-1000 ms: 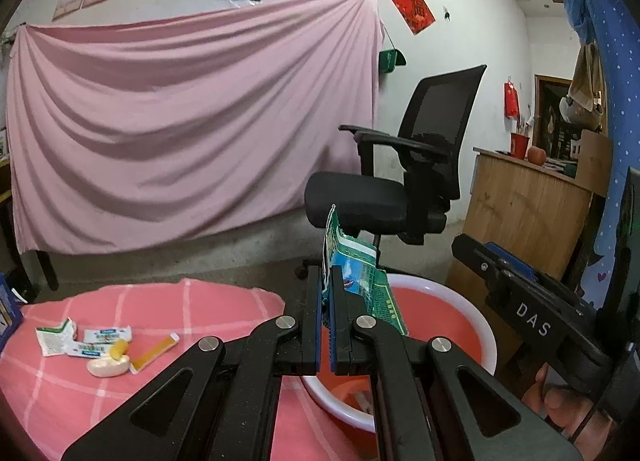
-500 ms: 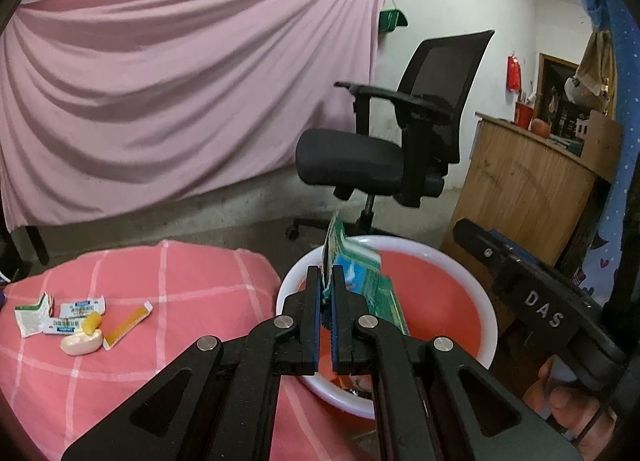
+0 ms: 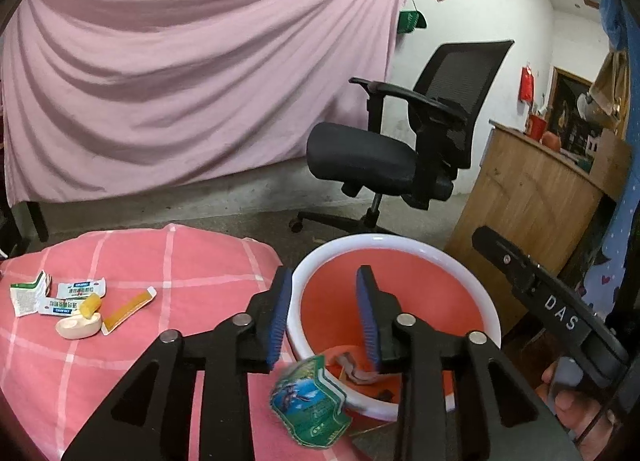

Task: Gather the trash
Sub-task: 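Carry packet and battery over the bucket and open both tools to drop them, then move both tools back to the table toward the white sachet and yellow cap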

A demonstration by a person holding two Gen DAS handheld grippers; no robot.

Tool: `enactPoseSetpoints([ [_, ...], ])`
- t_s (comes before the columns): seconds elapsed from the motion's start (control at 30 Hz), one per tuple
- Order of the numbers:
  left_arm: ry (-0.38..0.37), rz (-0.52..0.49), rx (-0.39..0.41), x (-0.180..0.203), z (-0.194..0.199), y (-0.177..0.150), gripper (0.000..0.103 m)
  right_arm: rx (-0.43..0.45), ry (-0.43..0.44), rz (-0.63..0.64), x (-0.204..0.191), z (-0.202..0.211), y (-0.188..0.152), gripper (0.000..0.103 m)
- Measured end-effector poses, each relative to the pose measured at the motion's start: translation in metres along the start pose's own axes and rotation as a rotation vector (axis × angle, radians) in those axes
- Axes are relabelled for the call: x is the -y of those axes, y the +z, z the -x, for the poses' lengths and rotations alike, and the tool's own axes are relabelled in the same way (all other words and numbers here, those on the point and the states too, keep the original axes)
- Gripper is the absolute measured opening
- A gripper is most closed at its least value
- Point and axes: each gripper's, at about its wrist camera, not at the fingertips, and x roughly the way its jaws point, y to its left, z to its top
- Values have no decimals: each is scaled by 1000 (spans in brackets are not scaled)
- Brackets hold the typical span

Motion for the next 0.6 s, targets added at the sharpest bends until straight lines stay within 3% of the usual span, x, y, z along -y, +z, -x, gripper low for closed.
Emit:
enactPoseSetpoints([
  [0.37, 37, 34, 30, -17, 12, -1, 37, 14, -4, 2, 1, 1, 0, 57],
  [0.53, 53, 63, 94, -28, 28, -1, 54, 51, 1, 5, -3, 5, 3, 64],
  [0.6, 62, 66, 123, -31, 35, 1, 57, 68, 5, 4, -6, 8, 6, 74],
])
